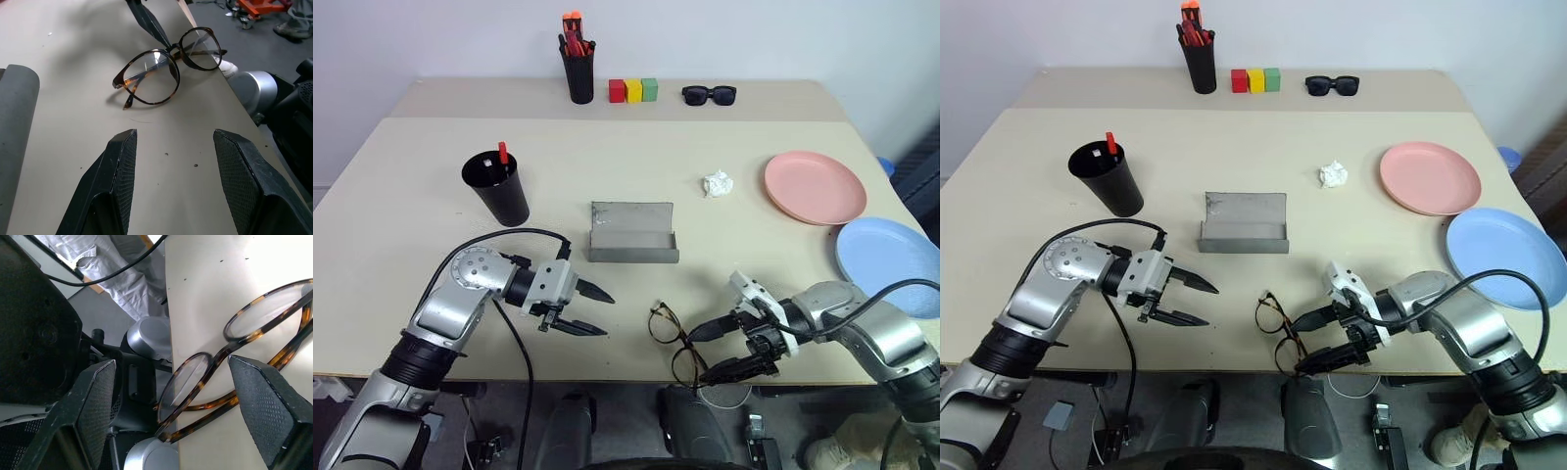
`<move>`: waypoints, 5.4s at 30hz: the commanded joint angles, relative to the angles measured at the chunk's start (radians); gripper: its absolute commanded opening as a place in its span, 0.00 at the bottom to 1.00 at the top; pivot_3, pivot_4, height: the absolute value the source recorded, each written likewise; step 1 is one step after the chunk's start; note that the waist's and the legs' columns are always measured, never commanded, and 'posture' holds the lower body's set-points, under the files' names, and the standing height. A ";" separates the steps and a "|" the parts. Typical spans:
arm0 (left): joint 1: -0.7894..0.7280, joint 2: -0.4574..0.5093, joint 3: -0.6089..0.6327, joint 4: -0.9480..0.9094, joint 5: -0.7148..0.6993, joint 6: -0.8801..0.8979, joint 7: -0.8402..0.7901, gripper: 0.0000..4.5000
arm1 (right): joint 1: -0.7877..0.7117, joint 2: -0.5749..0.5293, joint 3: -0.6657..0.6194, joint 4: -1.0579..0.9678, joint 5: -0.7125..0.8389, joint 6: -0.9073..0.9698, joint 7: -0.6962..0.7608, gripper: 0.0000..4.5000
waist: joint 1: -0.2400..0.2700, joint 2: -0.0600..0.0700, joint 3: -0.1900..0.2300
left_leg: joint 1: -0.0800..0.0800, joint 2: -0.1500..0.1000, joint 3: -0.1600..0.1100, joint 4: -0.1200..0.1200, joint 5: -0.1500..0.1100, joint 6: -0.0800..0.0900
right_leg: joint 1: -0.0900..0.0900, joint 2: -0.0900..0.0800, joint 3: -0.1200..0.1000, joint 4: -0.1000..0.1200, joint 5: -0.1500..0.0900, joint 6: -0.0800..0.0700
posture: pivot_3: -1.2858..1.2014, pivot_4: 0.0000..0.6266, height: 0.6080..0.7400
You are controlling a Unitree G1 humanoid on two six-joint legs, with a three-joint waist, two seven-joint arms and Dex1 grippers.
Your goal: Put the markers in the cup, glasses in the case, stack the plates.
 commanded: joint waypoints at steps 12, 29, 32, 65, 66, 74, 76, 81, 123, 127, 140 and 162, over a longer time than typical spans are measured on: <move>0.020 0.011 0.005 -0.080 -0.009 0.027 0.033 0.55 | -0.106 0.020 0.080 0.057 -0.030 0.055 0.025 0.84 | -0.001 0.000 0.000 | 0.000 0.000 0.000 0.000 0.000 0.000 | 0.000 0.000 0.000 0.000 0.000 0.000 | 0.52 0.24 1.00; 0.038 0.012 0.005 -0.100 -0.005 0.034 0.064 0.55 | -0.154 0.033 0.128 0.072 -0.046 0.084 0.052 0.84 | -0.001 0.000 0.000 | 0.000 0.000 0.000 0.000 0.000 0.000 | -0.001 0.000 0.000 0.000 0.000 0.000 | 0.52 0.24 1.00; 0.039 0.011 0.003 -0.100 -0.006 0.032 0.069 0.55 | -0.157 0.038 0.135 0.074 -0.051 0.081 0.052 0.84 | -0.001 0.000 0.000 | 0.000 0.000 0.000 0.000 0.000 0.000 | -0.001 0.000 0.000 0.000 0.000 0.000 | 0.52 0.24 1.00; 0.074 0.011 0.006 -0.117 0.001 0.026 0.108 0.56 | -0.157 0.030 0.093 0.105 -0.088 -0.032 0.059 0.01 | -0.001 0.000 0.000 | 0.000 0.000 0.000 -0.001 0.000 0.000 | -0.001 0.000 0.000 0.000 0.000 0.000 | 0.52 0.24 1.00; 0.077 0.010 0.008 -0.119 0.000 0.029 0.113 0.56 | -0.157 0.024 0.078 0.111 -0.093 -0.059 0.060 0.01 | -0.001 0.000 0.000 | 0.000 0.000 0.000 -0.001 0.000 0.000 | -0.001 0.000 0.000 0.000 0.000 0.000 | 0.52 0.24 1.00; 0.116 -0.031 0.046 -0.144 -0.019 0.034 0.212 0.56 | -0.139 -0.030 -0.082 0.107 -0.059 -0.167 0.088 0.01 | 0.000 0.000 0.000 | 0.000 0.000 0.000 -0.001 0.000 0.000 | -0.001 -0.001 0.000 0.000 0.000 0.000 | 0.52 0.24 1.00; 0.126 -0.052 0.078 -0.148 -0.042 0.041 0.251 0.56 | -0.145 -0.029 -0.110 0.124 -0.073 -0.203 0.077 0.01 | 0.000 0.000 0.000 | 0.000 0.000 0.000 -0.001 0.000 0.000 | -0.001 -0.001 0.000 0.000 0.000 0.000 | 0.52 0.24 1.00; 0.131 -0.058 0.142 -0.173 -0.111 0.148 0.312 0.56 | -0.192 -0.013 -0.122 0.179 -0.113 -0.261 0.063 0.01 | -0.002 0.001 0.000 | 0.000 0.000 0.000 -0.001 0.000 0.000 | -0.001 -0.001 0.000 0.000 0.000 0.000 | 0.52 0.24 1.00; 0.429 -0.081 0.368 -0.510 -0.267 0.383 0.693 0.56 | -0.917 0.442 -0.001 1.263 -0.537 -0.979 0.141 0.01 | -0.006 0.004 0.002 | 0.000 -0.001 0.001 -0.004 0.000 0.000 | -0.003 -0.002 0.000 0.000 0.001 -0.001 | 0.52 0.24 1.00; 0.435 -0.079 0.372 -0.520 -0.265 0.388 0.703 0.56 | -0.926 0.443 0.007 1.270 -0.554 -0.977 0.176 0.01 | -0.006 0.004 0.003 | 0.000 -0.001 0.001 -0.004 0.000 0.000 | -0.003 -0.002 0.000 0.000 0.001 -0.001 | 0.52 0.24 1.00; 0.420 -0.084 0.353 -0.524 -0.265 0.399 0.721 0.56 | -0.942 0.414 0.061 1.233 -0.605 -0.914 0.210 0.01 | -0.006 0.004 0.003 | 0.000 -0.001 0.001 -0.004 0.000 0.000 | -0.003 -0.002 0.000 0.000 0.001 -0.001 | 0.52 0.24 1.00; 0.422 -0.091 0.340 -0.533 -0.262 0.405 0.741 0.56 | -0.943 0.387 0.156 1.181 -0.544 -0.834 0.210 0.41 | -0.006 0.004 0.003 | 0.000 -0.001 0.001 -0.004 0.000 0.000 | -0.004 -0.002 0.000 0.000 0.001 -0.001 | 0.52 0.24 1.00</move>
